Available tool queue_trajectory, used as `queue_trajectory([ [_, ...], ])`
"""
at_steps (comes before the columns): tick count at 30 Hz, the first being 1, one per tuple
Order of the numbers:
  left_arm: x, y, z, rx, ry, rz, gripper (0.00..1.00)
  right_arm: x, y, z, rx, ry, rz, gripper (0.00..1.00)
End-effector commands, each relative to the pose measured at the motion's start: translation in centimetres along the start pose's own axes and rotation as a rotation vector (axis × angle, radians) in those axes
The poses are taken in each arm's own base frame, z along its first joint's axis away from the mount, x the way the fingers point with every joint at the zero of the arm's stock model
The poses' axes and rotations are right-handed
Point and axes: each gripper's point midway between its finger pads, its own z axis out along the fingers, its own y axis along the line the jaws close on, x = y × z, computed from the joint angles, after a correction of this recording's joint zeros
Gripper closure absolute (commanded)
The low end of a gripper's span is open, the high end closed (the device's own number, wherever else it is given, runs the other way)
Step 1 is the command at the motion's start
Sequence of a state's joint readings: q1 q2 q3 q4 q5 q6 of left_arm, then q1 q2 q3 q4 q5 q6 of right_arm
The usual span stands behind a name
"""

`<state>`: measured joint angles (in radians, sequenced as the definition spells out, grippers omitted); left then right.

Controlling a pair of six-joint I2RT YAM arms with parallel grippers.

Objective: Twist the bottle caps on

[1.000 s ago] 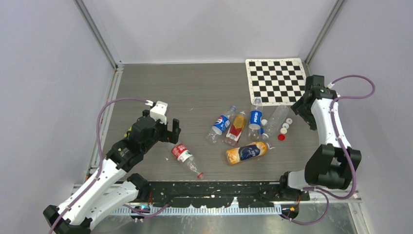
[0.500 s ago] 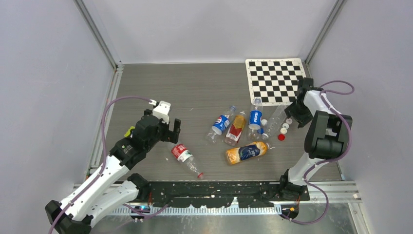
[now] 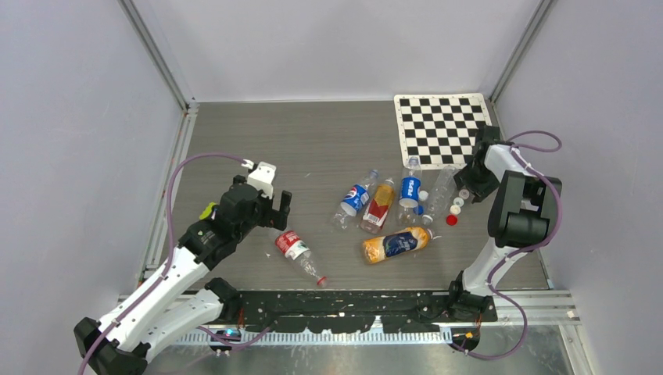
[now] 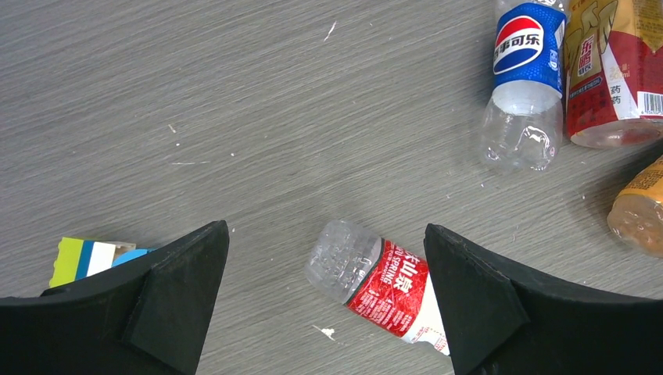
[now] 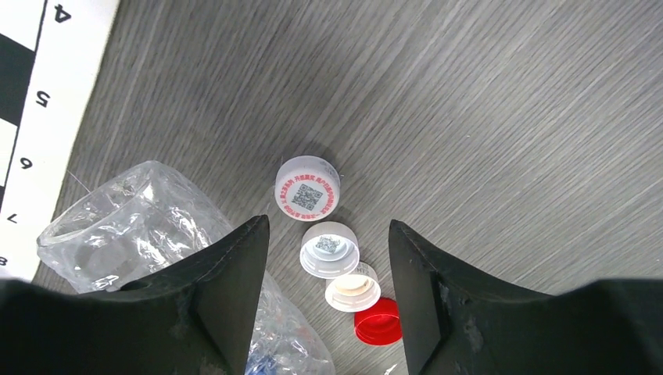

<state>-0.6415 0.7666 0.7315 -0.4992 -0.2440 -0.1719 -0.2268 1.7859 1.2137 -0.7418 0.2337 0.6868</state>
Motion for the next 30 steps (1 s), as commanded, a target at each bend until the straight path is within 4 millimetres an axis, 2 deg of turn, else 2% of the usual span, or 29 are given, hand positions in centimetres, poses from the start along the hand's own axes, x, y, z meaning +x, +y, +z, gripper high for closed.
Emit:
queue_trajectory([
  [1, -0.5, 0.2, -0.1, -0.011, -0.018, 0.013, 0.00, -1.2, 0.9, 0.0, -0.029, -0.030, 0.009, 0.38],
  [15, -0.4, 0.2, 0.0, -0.010, -0.009, 0.016, 0.00, -1.2, 1.2, 1.2, -0.023, -0.023, -0.003, 0.49],
  [30, -0.2, 0.0, 0.4, -0.004, 0.005, 0.019, 0.00, -2.1, 1.9, 1.3, -0.057, -0.043, -0.010, 0.49],
])
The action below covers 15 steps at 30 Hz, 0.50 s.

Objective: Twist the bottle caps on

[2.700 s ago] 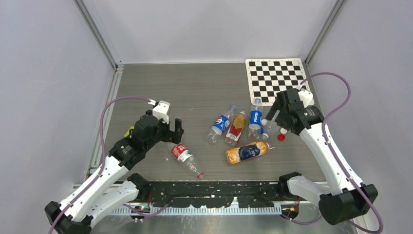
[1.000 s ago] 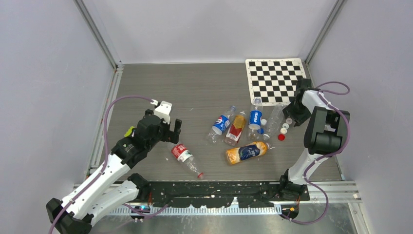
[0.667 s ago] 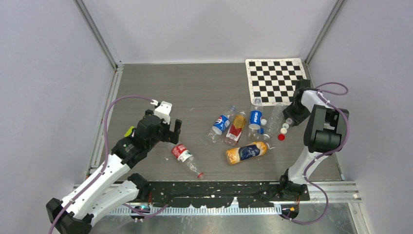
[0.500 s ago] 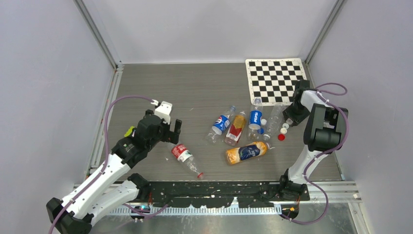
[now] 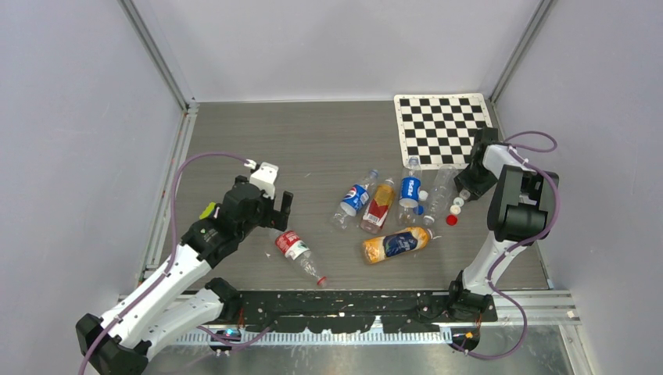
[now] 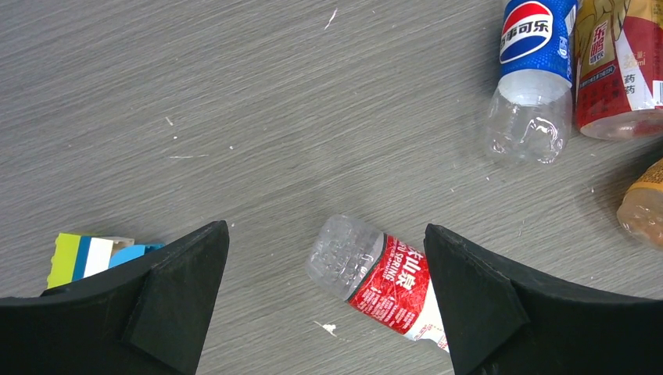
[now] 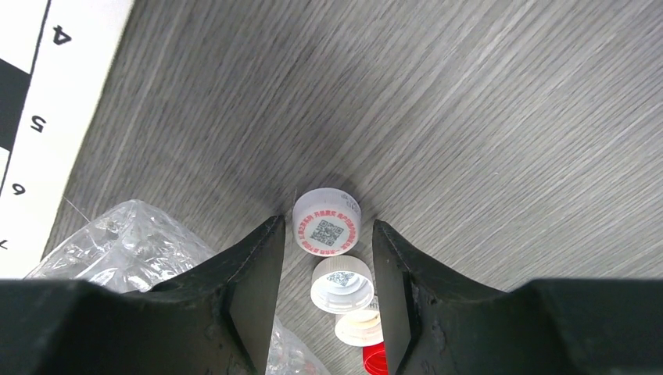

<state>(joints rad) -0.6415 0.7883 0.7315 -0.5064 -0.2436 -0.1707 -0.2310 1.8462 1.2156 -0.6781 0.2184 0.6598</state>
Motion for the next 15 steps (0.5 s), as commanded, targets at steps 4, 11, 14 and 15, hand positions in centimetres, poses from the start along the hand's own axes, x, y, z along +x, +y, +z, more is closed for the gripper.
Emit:
queue_trajectory([
  [4, -0.70, -0.04, 0.04, 0.001, -0.019, 0.012, 0.00, -2.10, 1.20, -0.39, -0.044, -0.051, 0.013, 0.49],
  [11, -0.69, -0.11, 0.09, 0.004, -0.018, 0.012, 0.00, -2.03, 1.11, -0.09, -0.043, -0.049, 0.010, 0.53],
  [14, -0.68, -0.12, 0.09, 0.005, -0.017, 0.012, 0.00, -1.96, 1.04, 0.04, -0.041, -0.048, 0.010, 0.54],
  [15, -0.71, -0.13, 0.09, 0.005, -0.018, 0.012, 0.00, -1.93, 1.00, 0.10, -0.041, -0.046, 0.010, 0.57],
])
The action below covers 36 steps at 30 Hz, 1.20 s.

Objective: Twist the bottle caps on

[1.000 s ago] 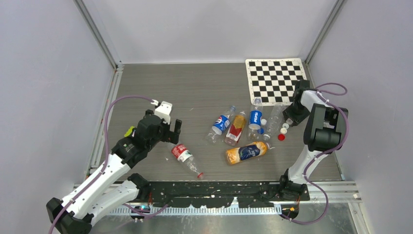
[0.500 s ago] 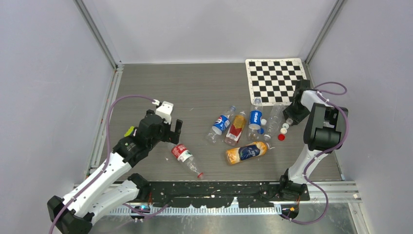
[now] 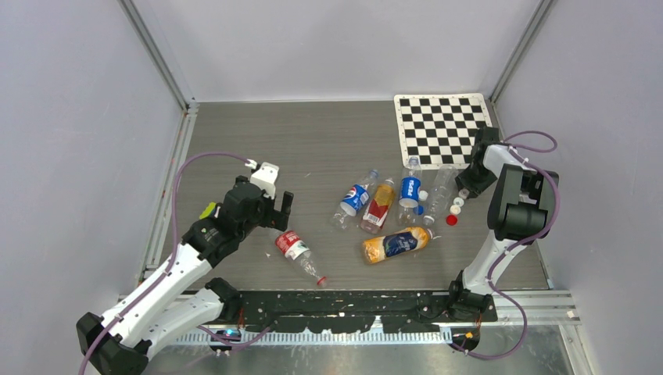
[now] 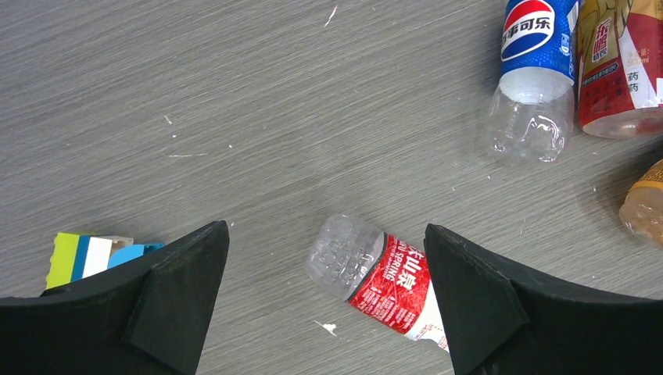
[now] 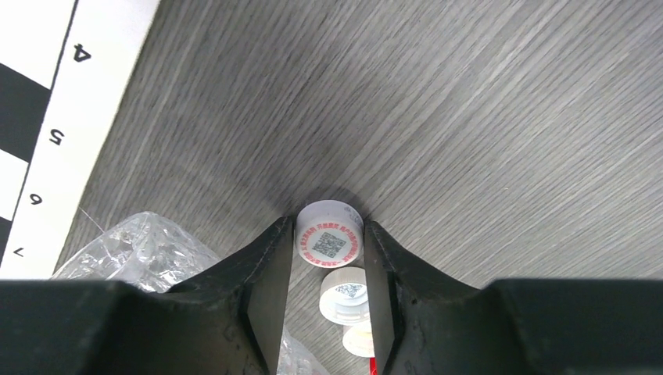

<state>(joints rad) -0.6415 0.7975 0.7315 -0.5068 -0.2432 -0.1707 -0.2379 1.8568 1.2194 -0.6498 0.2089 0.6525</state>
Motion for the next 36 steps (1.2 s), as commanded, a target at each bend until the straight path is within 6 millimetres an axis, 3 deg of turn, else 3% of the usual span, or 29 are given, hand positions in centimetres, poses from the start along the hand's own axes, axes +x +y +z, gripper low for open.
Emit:
queue_trajectory([
  [1, -0.8, -0.1, -0.1, 0.006, -0.026, 0.010, 0.00, -1.4, 0.6, -0.2, -0.022, -0.035, 0.005, 0.58],
  [8, -1.1, -0.4, -0.1, 0.019, -0.031, 0.000, 0.00, -1.7, 0.5, -1.5, -0.034, -0.048, 0.012, 0.68],
  [14, -2.1, -2.3, -0.5, 0.111, -0.042, -0.067, 0.00, -2.3, -0.5, -5.6, -0.052, -0.100, 0.022, 0.76],
  [18, -2.8, -3.2, -0.8, 0.149, -0.034, -0.127, 0.00, -2.4, -1.8, -9.9, -0.073, -0.161, 0.031, 0.79],
  [26, -3.8, -6.3, 0.2, 0.249, 0.058, -0.266, 0.00, 0.8, -2.9, -17.1, -0.208, -0.234, 0.007, 0.80],
  [31, -3.1, -9.6, 2.4, 0.319, 0.230, -0.323, 0.00, 3.1, -2.6, -20.3, -0.304, -0.264, -0.042, 0.79],
  [36, -3.7, -13.4, 4.9, 0.278, 0.303, -0.233, 0.00, 5.0, -2.5, -22.1, -0.387, -0.283, -0.089, 0.79],
])
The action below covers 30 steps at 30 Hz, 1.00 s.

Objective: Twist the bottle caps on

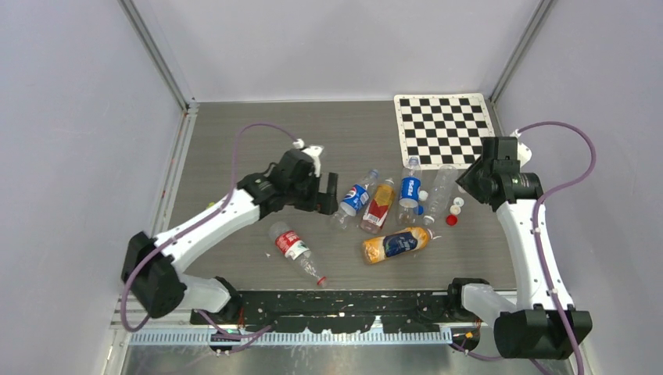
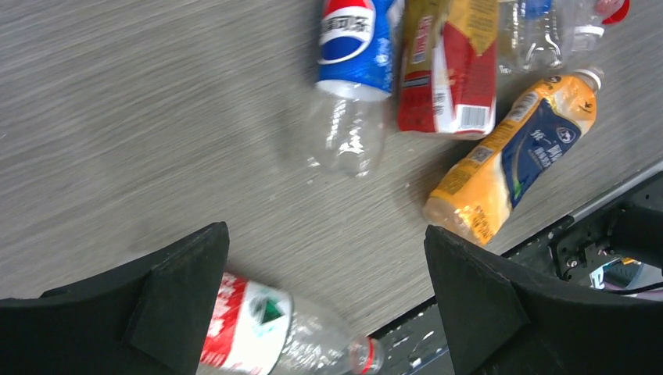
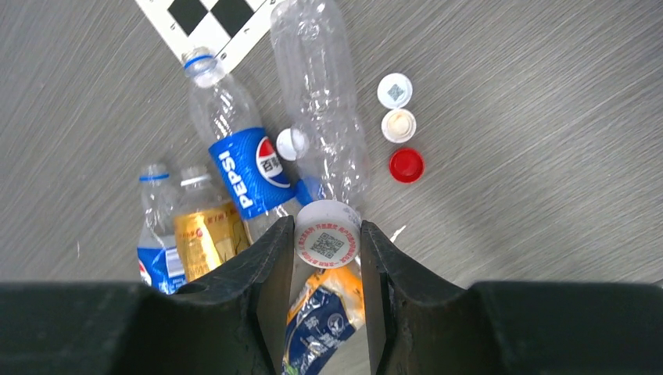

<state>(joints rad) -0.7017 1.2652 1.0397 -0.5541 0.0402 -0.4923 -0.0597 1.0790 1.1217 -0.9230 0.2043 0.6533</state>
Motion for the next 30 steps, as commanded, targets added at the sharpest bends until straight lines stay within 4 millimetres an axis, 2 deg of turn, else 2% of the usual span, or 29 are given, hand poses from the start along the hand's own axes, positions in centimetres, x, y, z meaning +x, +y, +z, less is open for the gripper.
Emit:
queue_trajectory([
  [1, -1.2, -4.2, 1.6, -0.011, 0.028, 0.037, 0.02, 1.0, 0.1, -2.2, -0.068, -0.019, -0.012, 0.79],
  [6, -2.1, -7.5, 5.3, -0.105, 0.042, 0.134, 0.04, 1.5, -0.7, -3.0, -0.090, -0.049, -0.049, 0.78],
  [14, -1.5, -11.4, 11.1, -0.205, 0.085, 0.318, 0.06, 2.6, -2.1, -2.9, -0.075, -0.055, -0.071, 0.76],
  [22, -0.5, -12.0, 15.4, -0.246, 0.136, 0.360, 0.07, 3.1, -2.5, -2.0, -0.062, -0.048, -0.083, 0.75],
  [30, 0.9, -11.2, 17.8, -0.291, 0.184, 0.388, 0.16, 3.2, -2.4, -1.3, -0.052, -0.043, -0.093, 0.75],
])
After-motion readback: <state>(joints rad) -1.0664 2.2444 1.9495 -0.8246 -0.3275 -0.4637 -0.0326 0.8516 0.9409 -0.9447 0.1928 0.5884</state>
